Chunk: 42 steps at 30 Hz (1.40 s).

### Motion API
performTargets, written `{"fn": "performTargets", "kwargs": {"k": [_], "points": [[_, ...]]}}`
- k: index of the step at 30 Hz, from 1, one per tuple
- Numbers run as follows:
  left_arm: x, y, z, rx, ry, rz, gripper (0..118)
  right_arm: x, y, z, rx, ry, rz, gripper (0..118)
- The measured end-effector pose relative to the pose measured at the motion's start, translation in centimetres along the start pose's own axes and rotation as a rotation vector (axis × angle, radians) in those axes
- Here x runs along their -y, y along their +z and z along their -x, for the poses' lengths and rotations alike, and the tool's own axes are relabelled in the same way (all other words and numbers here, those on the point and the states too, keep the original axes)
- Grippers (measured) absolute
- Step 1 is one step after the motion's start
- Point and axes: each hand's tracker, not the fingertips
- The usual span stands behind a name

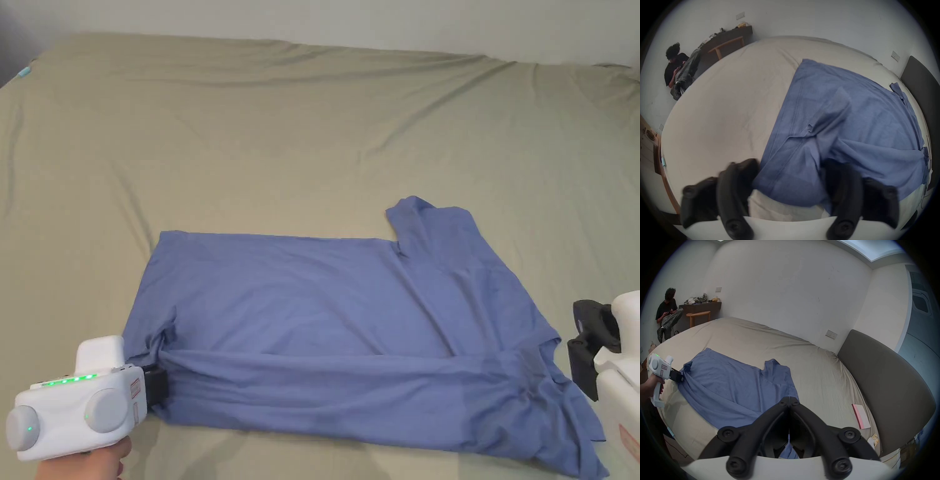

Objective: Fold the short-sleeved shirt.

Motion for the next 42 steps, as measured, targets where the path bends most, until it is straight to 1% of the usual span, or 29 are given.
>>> {"fn": "performTargets", "kwargs": {"k": [1, 2, 3, 4, 5, 7, 8, 9, 11, 12, 14, 16, 18, 19, 20, 21, 23, 24, 25, 26, 27, 28, 29, 32, 34, 37, 39, 42], "points": [[0.0, 0.3, -0.2, 0.024, -0.011, -0.007, 20, 0.1, -0.3, -0.1, -0.006, -0.007, 0.011, 1], [0.0, 0.5, -0.7, 0.035, -0.034, -0.012, 10, 0.2, -0.9, -0.4, -0.015, -0.021, 0.035, 2], [-0.1, 0.7, -1.2, -0.003, -0.086, -0.024, 9, 0.3, -1.5, -0.6, -0.018, -0.031, 0.066, 2], [0.0, 0.5, -1.3, -0.01, -0.125, -0.036, 8, 0.6, -2.2, -0.8, -0.013, -0.041, 0.101, 15], [0.1, 0.5, -1.2, 0.01, -0.102, -0.029, 8, 1.1, -3.3, -1.2, -0.005, -0.051, 0.156, 40], [0.2, 1.3, -0.8, 0.017, -0.083, -0.041, 8, 2.7, -5.7, -2.4, -0.004, -0.104, 0.248, 109], [0.2, 1.7, -0.3, 0.03, -0.054, -0.055, 8, 3.9, -7.2, -3.0, -0.04, -0.131, 0.316, 115], [0.3, 2.3, -0.1, 0.035, -0.031, -0.076, 8, 5.4, -8.6, -3.5, -0.042, -0.16, 0.391, 115], [0.4, 3.1, 0.1, 0.038, -0.023, -0.069, 8, 8.1, -11.2, -4.5, -0.07, -0.235, 0.491, 115], [0.5, 3.3, 0.2, 0.038, -0.006, -0.068, 8, 9.7, -12.4, -4.9, -0.073, -0.275, 0.558, 115], [0.8, 2.8, 0.1, 0.029, -0.011, -0.055, 8, 12.7, -15.0, -5.7, -0.062, -0.326, 0.665, 115], [1.3, 1.9, -0.1, 0.011, -0.032, -0.02, 8, 14.5, -16.2, -5.6, -0.079, -0.35, 0.703, 115], [1.6, 1.1, 0.0, 0.007, -0.018, 0.008, 8, 15.2, -16.8, -4.9, -0.113, -0.354, 0.697, 115], [1.8, 1.0, 0.1, 0.007, -0.013, 0.003, 8, 15.1, -16.8, -4.5, -0.127, -0.353, 0.696, 113], [1.7, 1.2, 0.0, 0.006, -0.01, -0.002, 8, 15.0, -16.8, -4.1, -0.147, -0.355, 0.683, 109], [1.5, 1.4, -0.2, -0.001, -0.016, -0.002, 8, 14.7, -16.9, -3.7, -0.151, -0.34, 0.669, 101], [1.2, 1.8, -0.3, 0.0, -0.032, -0.009, 8, 14.2, -16.7, -2.9, -0.179, -0.332, 0.649, 75], [1.1, 2.1, -0.3, 0.01, -0.037, -0.018, 8, 13.7, -16.6, -3.1, -0.231, -0.349, 0.628, 49], [0.9, 2.4, -0.2, 0.013, -0.04, -0.025, 8, 13.4, -16.5, -3.3, -0.309, -0.393, 0.617, 10], [0.7, 2.8, -0.2, 0.018, -0.041, -0.035, 8, 13.1, -16.5, -3.0, -0.312, -0.399, 0.596, 10], [0.5, 3.2, -0.2, 0.022, -0.042, -0.038, 8, 12.9, -16.7, -2.2, -0.23, -0.31, 0.624, 10], [0.3, 3.8, -0.1, 0.032, -0.041, -0.046, 8, 12.7, -16.8, -1.8, -0.242, -0.239, 0.635, 10], [0.1, 4.3, -0.1, 0.037, -0.043, -0.056, 8, 12.5, -16.6, -1.7, -0.238, -0.213, 0.613, 10], [-0.4, 6.0, -0.1, 0.048, -0.096, -0.097, 8, 11.1, -14.9, -2.1, -0.231, -0.233, 0.579, 10], [-0.7, 7.0, -0.1, 0.048, -0.13, -0.116, 8, 10.1, -13.3, -3.3, -0.228, -0.271, 0.555, 10], [-1.1, 8.9, -0.2, 0.062, -0.156, -0.133, 8, 8.8, -10.7, -4.8, -0.25, -0.318, 0.54, 10], [-1.1, 10.0, -0.1, 0.052, -0.199, -0.147, 8, 8.1, -8.6, -5.6, -0.257, -0.325, 0.539, 10], [-0.3, 11.1, 0.5, 0.027, -0.269, -0.134, 8, 7.4, -5.1, -5.5, -0.251, -0.326, 0.554, 10]]}}
